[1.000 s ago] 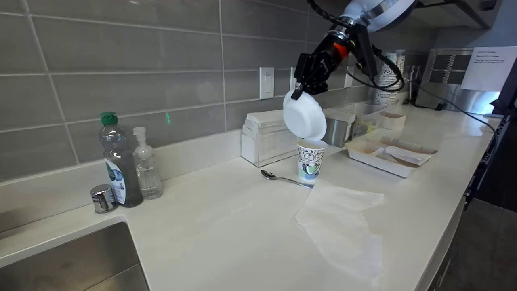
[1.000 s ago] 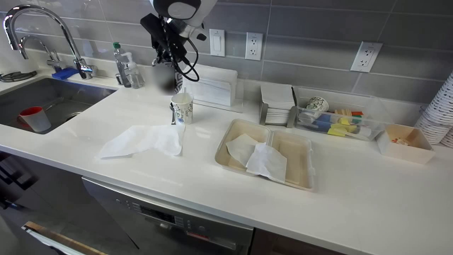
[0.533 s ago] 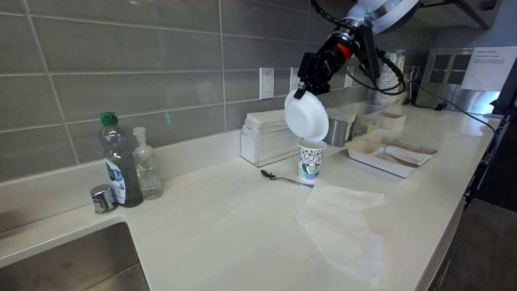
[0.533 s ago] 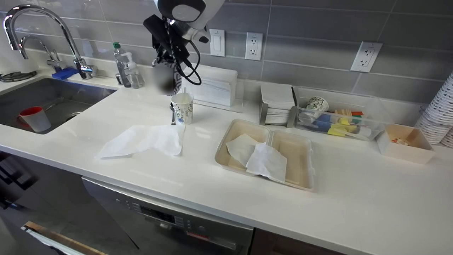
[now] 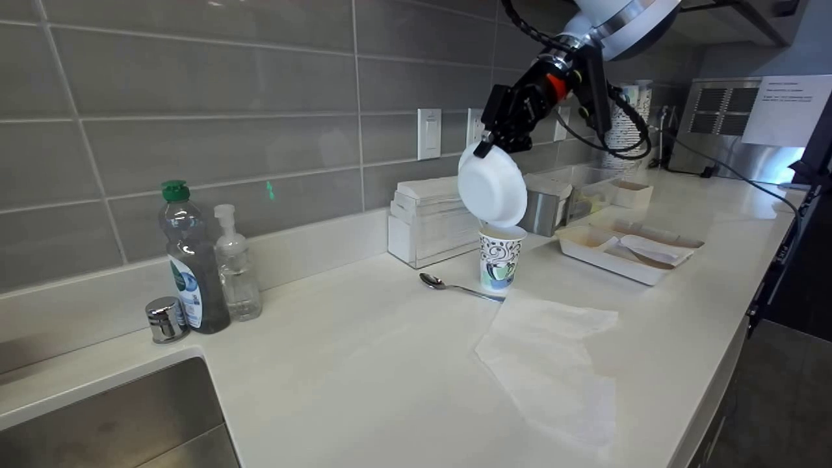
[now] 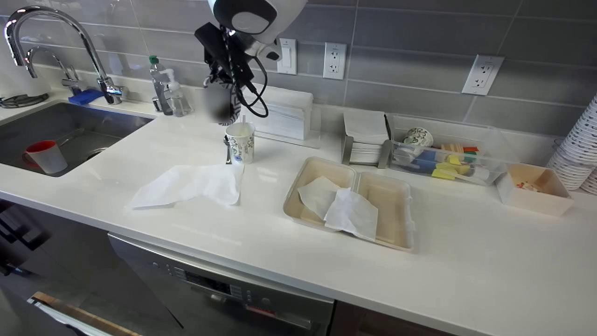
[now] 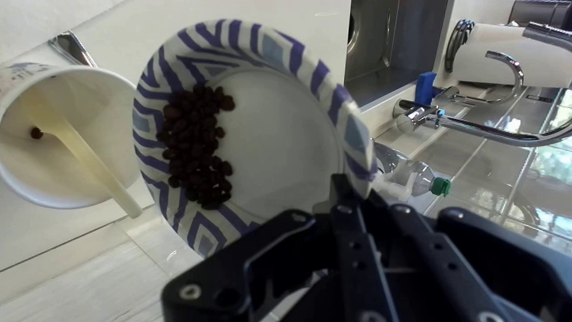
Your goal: Pick up the plate and pour it's contents in the cup
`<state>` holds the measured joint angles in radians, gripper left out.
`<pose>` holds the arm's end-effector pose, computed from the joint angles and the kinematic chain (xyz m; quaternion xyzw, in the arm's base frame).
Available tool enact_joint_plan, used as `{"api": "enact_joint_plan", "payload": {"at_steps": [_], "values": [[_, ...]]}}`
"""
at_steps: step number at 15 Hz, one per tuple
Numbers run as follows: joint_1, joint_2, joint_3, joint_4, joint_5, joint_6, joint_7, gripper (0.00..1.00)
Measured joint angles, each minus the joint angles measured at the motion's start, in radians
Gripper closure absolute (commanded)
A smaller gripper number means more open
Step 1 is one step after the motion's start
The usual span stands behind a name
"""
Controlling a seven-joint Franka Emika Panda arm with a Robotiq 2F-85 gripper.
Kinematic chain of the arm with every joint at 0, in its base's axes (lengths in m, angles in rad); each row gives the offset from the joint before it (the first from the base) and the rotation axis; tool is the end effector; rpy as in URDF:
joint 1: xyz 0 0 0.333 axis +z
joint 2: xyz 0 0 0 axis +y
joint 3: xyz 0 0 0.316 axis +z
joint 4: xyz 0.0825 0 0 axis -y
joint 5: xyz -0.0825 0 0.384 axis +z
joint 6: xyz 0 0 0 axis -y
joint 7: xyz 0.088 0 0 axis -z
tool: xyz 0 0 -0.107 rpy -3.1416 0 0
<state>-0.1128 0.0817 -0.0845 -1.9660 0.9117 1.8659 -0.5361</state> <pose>0.5689 -0.0509 0.4433 -0.9108 0.0125 -0.0696 0.4068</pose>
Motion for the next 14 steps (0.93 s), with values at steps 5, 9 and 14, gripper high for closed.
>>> {"api": "enact_joint_plan", "payload": {"at_steps": [5,9,14], "values": [[-0.011,0.010,-0.005,0.000,0.016,-0.015,-0.032,0.99],[-0.018,0.021,-0.009,0.000,0.033,-0.015,-0.056,0.99],[-0.022,0.031,-0.010,0.000,0.059,-0.015,-0.084,0.99]]}}
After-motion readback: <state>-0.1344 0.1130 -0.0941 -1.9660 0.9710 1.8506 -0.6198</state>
